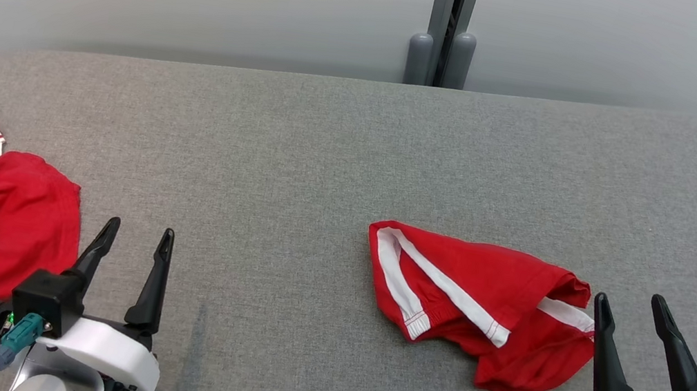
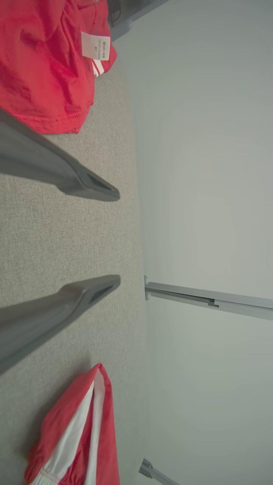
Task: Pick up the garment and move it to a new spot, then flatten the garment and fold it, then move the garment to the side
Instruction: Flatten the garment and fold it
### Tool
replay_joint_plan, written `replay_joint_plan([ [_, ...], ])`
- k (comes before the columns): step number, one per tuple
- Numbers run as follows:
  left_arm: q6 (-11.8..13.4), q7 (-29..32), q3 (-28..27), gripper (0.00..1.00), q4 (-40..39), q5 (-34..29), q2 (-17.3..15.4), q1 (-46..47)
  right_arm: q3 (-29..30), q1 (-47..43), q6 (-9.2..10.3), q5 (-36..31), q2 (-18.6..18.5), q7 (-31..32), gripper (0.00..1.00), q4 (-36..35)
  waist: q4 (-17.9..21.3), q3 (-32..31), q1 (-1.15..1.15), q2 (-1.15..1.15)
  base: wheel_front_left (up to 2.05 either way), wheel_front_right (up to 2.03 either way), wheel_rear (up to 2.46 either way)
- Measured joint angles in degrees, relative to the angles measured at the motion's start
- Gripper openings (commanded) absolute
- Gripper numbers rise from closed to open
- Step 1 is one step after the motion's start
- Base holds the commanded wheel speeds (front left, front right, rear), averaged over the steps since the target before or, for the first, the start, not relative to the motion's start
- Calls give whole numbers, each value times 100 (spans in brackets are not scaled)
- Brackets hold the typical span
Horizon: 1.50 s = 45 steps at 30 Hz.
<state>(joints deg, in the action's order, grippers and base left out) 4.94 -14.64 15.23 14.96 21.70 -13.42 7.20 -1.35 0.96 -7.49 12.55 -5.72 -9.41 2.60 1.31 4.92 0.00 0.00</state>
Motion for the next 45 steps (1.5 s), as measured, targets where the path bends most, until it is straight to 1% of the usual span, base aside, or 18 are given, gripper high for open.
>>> replay_joint_plan([
  [12,62,55,48,100,-156,16,-44,-43,0,-64,0,-55,42,136,100,-159,-46,59,0,0,0,0,0],
  [15,62,76,67,100,-160,24,-46,-43,-167,-85,0,-119,32,303,100,-147,-75,69,0,0,0,0,0],
  [20,68,75,76,100,-159,51,-38,-27,-757,-213,0,-181,38,703,100,100,-124,135,0,0,0,0,0],
  [23,68,70,82,100,-147,57,-34,8,-988,-280,0,-158,44,791,100,272,-160,182,0,0,0,0,0],
  [29,76,47,89,100,-125,58,-26,29,-1065,-198,0,-136,66,723,100,587,-205,256,0,0,0,0,0],
  [37,87,25,112,100,-98,64,-13,57,-1211,94,0,-66,105,573,100,811,-249,318,0,0,0,0,0],
  [38,87,25,112,100,-93,71,-10,73,-1214,146,0,-47,107,552,83,846,-252,323,0,0,0,0,0],
  [39,87,24,114,100,-86,81,-7,92,-1228,190,0,-29,107,541,48,893,-254,327,0,0,0,0,0],
  [40,87,23,114,100,-79,94,-4,108,-1235,223,0,12,115,533,35,925,-253,332,0,0,0,0,0],
  [41,87,22,114,100,-73,97,-2,120,-1246,250,0,29,125,525,13,946,-254,335,0,0,0,0,0],
  [42,90,16,114,100,-65,97,4,123,-1255,280,0,67,134,509,0,969,-255,335,0,0,0,0,0],
  [45,94,-1,110,100,-40,97,14,123,-1295,387,0,123,154,402,0,991,-258,340,0,0,0,0,0],
])
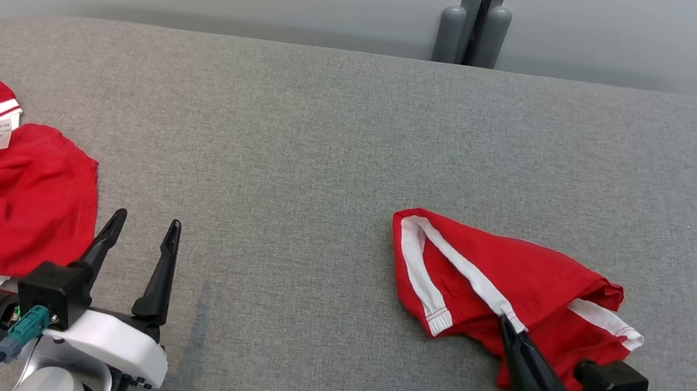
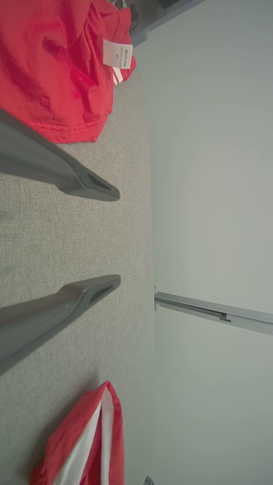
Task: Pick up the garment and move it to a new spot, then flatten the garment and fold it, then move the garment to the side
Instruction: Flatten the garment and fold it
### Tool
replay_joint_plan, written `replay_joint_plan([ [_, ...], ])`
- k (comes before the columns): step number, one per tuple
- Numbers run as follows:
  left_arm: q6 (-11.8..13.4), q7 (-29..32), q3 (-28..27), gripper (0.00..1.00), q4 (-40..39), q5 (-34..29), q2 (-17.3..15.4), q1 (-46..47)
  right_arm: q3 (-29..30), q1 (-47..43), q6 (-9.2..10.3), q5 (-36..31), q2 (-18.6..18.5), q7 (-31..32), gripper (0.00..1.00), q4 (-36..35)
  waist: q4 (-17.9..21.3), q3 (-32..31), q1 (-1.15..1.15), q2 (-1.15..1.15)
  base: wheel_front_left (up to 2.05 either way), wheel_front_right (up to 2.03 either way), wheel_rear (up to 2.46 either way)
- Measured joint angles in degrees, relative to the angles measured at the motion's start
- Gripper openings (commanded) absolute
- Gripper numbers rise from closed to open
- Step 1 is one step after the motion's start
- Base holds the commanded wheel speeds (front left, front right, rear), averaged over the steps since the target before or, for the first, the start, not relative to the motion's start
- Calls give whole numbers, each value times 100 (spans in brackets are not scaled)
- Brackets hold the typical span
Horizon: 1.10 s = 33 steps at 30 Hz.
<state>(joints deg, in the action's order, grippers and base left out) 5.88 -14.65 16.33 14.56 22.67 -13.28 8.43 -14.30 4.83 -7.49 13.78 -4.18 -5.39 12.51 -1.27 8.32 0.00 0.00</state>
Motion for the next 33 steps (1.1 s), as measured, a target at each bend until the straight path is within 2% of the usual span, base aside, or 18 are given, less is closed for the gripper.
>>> replay_joint_plan([
  [8,8,-11,-20,100,35,0,21,0,118,120,0,3,-10,-169,0,-291,9,-30,0,0,0,0,0],
  [18,8,-26,-44,100,40,-5,16,37,886,559,0,-36,-301,-102,0,-555,52,44,0,0,0,0,0],
  [25,22,-27,-42,100,-22,-41,36,161,1211,897,0,55,-342,-119,0,-29,1,240,0,0,0,0,0],
  [33,-27,-34,-18,100,-85,-111,86,428,1243,1662,0,236,-427,-372,0,870,-92,692,0,0,0,0,0],
])
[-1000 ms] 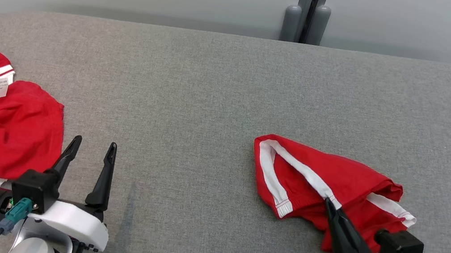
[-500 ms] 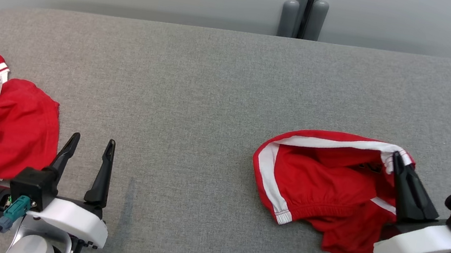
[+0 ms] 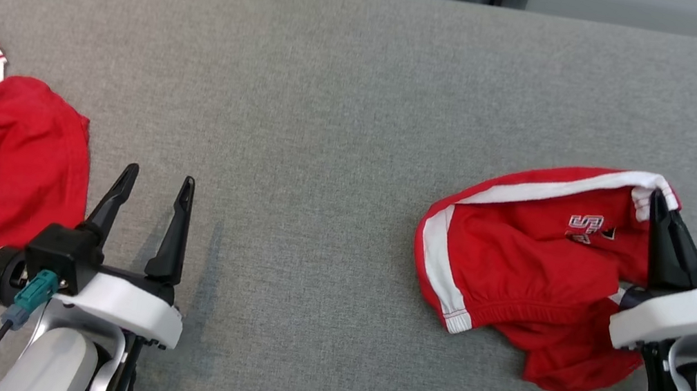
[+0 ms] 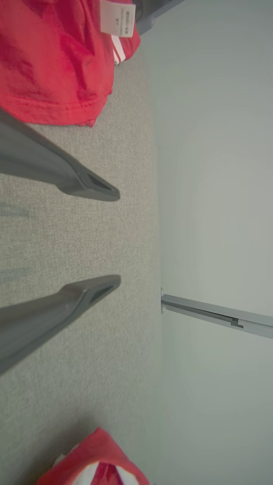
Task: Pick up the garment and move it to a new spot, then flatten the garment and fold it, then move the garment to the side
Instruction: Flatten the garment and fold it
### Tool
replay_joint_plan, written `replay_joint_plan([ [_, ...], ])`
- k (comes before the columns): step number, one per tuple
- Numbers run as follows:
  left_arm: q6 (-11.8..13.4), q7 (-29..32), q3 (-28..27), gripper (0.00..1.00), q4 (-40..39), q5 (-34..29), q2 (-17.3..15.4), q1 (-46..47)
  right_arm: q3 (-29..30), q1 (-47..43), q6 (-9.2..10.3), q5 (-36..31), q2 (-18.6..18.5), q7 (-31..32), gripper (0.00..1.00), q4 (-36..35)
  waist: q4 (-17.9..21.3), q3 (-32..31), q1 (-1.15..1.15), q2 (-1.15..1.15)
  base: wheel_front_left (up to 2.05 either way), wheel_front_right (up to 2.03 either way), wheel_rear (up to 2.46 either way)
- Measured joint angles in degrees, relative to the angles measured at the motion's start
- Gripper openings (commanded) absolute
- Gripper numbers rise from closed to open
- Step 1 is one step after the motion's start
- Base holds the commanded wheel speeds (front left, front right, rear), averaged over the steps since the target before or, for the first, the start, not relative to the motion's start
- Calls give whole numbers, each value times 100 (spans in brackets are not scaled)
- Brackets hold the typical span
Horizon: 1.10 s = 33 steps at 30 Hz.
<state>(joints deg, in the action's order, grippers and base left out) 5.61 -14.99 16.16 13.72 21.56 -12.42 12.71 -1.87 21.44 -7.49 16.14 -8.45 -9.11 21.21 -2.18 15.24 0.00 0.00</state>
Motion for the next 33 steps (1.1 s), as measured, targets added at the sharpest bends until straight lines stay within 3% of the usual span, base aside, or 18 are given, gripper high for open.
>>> replay_joint_plan([
  [4,-9,0,5,100,-9,-38,42,143,-57,411,0,66,-42,-145,0,450,-51,255,0,0,0,0,0],
  [6,-42,0,-10,100,-16,-56,57,191,-80,543,0,74,-53,-214,40,657,-79,351,0,0,0,0,0],
  [7,-49,0,-15,100,-16,-78,73,194,-96,600,0,85,-58,-253,100,755,-95,389,0,0,0,0,0],
  [14,-102,0,-116,100,9,-142,136,261,-277,759,0,133,-68,-466,100,1045,-107,456,0,0,0,0,0],
  [18,-119,0,-180,100,46,-181,160,255,-310,638,0,131,-59,-557,100,876,-61,358,0,0,0,0,0],
  [33,-152,-1,-279,100,120,-233,165,-184,-51,-925,0,-279,160,-494,100,-899,180,-356,0,0,0,0,0],
])
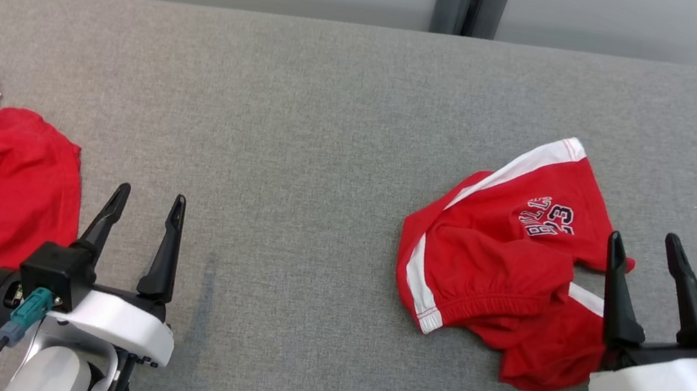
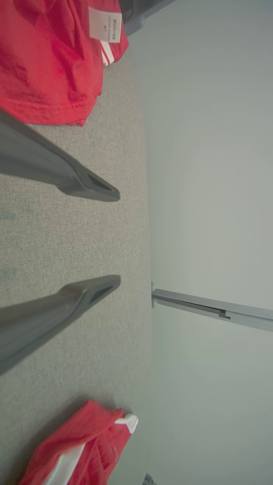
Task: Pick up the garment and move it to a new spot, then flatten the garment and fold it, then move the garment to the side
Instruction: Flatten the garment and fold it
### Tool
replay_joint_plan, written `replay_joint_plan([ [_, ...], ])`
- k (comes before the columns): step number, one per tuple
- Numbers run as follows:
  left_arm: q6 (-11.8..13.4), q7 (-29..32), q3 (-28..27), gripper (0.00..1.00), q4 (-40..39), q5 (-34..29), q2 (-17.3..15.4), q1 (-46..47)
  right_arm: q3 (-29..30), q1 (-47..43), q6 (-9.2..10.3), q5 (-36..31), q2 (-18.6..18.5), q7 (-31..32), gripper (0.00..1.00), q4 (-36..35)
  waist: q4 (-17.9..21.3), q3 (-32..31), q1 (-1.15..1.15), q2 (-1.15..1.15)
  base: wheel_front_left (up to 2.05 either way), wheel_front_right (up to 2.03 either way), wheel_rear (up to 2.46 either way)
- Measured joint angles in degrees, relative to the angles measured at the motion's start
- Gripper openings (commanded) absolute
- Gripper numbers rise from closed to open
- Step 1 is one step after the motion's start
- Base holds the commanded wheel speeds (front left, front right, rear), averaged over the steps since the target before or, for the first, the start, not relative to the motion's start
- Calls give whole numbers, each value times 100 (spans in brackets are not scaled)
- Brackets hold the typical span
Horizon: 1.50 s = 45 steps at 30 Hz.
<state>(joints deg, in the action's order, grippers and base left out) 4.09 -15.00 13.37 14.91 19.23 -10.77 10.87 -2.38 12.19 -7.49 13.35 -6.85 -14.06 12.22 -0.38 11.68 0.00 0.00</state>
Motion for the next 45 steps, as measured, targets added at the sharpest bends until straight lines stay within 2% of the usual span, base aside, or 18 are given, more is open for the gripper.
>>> replay_joint_plan([
  [8,2,19,42,100,-3,2,-60,-133,179,-593,0,-85,170,308,100,-571,84,-277,0,0,0,0,0],
  [24,38,145,277,100,-215,-3,-40,-193,285,-755,0,-134,300,475,100,-843,79,-294,0,0,0,0,0],
  [28,-115,282,598,100,-330,-82,96,-43,275,-751,0,-140,308,497,100,-890,84,-227,0,0,0,0,0],
  [38,-735,624,1906,100,-152,-318,572,148,188,-641,0,-133,330,495,100,-901,339,74,0,0,0,0,0],
  [45,-867,554,2328,100,250,-321,690,348,156,-531,0,-118,345,443,100,-884,572,328,0,0,0,0,0],
])
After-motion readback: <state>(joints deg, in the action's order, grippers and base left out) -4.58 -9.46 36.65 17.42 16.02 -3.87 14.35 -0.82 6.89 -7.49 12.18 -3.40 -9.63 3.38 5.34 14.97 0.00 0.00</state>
